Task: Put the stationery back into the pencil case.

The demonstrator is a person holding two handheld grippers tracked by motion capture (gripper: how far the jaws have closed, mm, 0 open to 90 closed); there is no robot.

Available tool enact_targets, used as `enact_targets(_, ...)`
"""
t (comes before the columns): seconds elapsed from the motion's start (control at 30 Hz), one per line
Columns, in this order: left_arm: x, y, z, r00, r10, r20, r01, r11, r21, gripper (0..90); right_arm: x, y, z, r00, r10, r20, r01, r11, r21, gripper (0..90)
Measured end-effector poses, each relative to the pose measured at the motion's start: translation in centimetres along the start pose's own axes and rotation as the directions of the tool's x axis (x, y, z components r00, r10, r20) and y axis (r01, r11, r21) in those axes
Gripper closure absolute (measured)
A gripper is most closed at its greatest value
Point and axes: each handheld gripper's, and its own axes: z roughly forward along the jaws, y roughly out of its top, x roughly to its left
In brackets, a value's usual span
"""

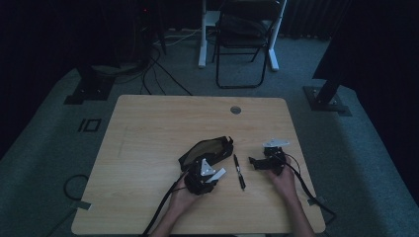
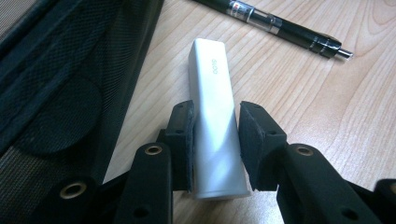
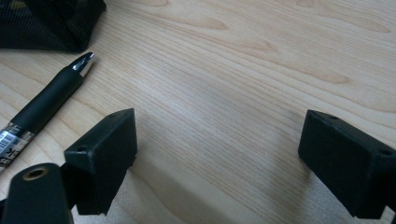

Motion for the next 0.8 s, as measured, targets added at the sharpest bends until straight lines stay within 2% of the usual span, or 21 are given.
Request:
enact_targets(0.17, 0.0, 0.9, 0.6, 0.9999, 0.014, 0.000, -0.014, 0.9999, -0.005, 58.6, 0.0, 0.0, 0.0, 1.0000, 0.000, 0.000, 0.000, 1.000, 0.000, 11.6)
enact_targets(0.33, -0.1, 1.9, 1.3, 0.9993, 0.035, -0.015, -0.035, 0.9994, 0.000, 57.7, 0.0, 0.0, 0.0, 1.0000, 0.000, 0.000, 0.000, 1.000, 0.000, 11.6)
enact_targets(0.6, 0.1, 2.5, 2.9, 0.9990, 0.044, -0.010, -0.044, 0.9984, 0.035, 61.9, 0.0, 0.0, 0.0, 1.0000, 0.000, 0.000, 0.000, 1.000, 0.000, 11.6)
enact_targets(0.7, 0.3, 2.5, 3.0, 0.9995, 0.031, 0.004, -0.031, 0.9991, 0.030, 62.9, 0.0, 0.0, 0.0, 1.0000, 0.000, 0.000, 0.000, 1.000, 0.000, 11.6)
enact_targets(0.8, 0.3, 2.5, 3.0, 0.9993, 0.036, 0.005, -0.036, 0.9990, 0.026, 66.9, 0.0, 0.0, 0.0, 1.0000, 0.000, 0.000, 0.000, 1.000, 0.000, 11.6)
